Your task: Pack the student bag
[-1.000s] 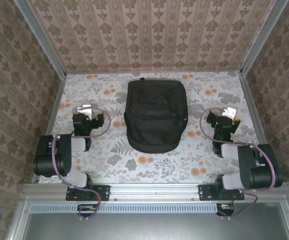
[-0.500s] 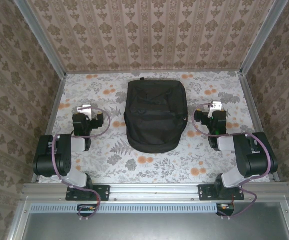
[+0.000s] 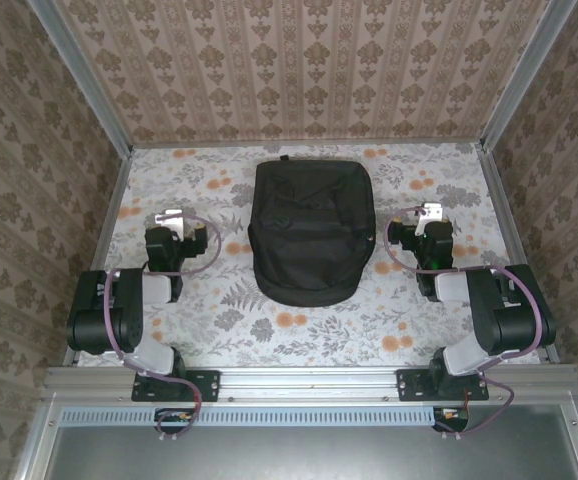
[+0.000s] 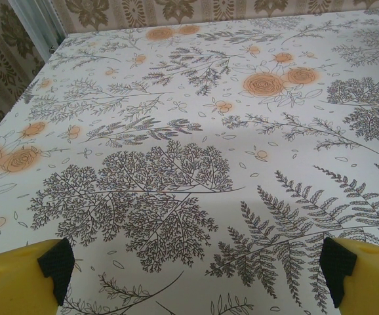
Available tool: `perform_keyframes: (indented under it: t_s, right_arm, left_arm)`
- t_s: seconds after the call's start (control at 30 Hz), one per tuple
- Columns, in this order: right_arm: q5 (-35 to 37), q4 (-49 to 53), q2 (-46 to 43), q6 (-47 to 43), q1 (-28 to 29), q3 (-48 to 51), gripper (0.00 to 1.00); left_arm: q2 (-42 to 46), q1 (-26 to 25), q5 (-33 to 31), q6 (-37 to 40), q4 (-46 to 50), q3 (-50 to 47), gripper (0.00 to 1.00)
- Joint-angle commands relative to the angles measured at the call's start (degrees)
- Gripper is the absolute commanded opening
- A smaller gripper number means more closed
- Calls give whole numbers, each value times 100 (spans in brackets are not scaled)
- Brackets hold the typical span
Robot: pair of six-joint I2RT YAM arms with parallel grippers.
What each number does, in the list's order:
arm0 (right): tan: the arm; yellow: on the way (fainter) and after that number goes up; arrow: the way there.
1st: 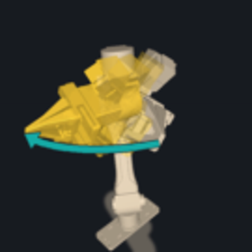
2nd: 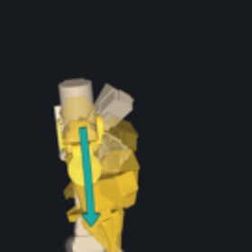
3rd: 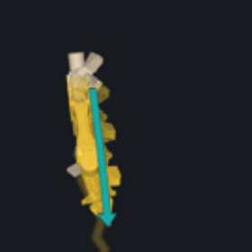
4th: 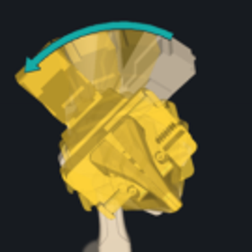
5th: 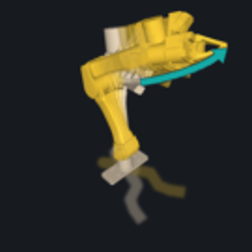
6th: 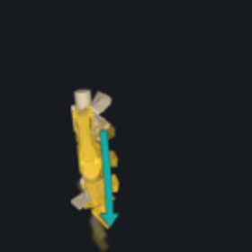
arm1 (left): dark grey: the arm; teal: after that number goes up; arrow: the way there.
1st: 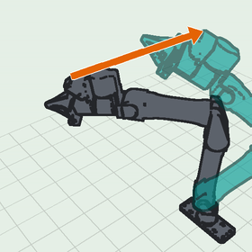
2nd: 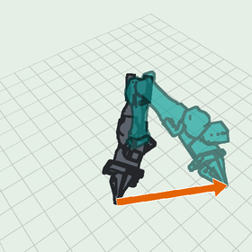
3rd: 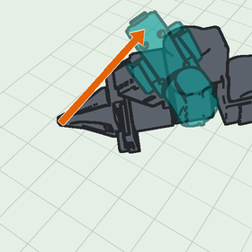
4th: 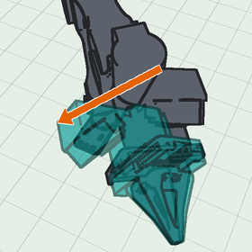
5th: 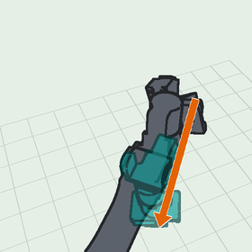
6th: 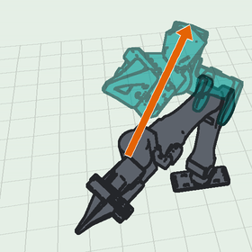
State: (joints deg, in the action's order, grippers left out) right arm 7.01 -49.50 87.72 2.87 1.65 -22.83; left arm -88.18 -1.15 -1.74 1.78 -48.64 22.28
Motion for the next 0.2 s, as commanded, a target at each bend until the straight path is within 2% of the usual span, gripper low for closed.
perform_keyframes:
  t_s: [0.0,0.17]
  right_arm:
    - [-118,39,6,-85,-33,-60,100]
    - [-120,45,3,-84,-28,-57,100]
  left_arm:
    - [18,-6,-20,103,-5,110,100]
    - [13,1,20,103,-6,109,100]
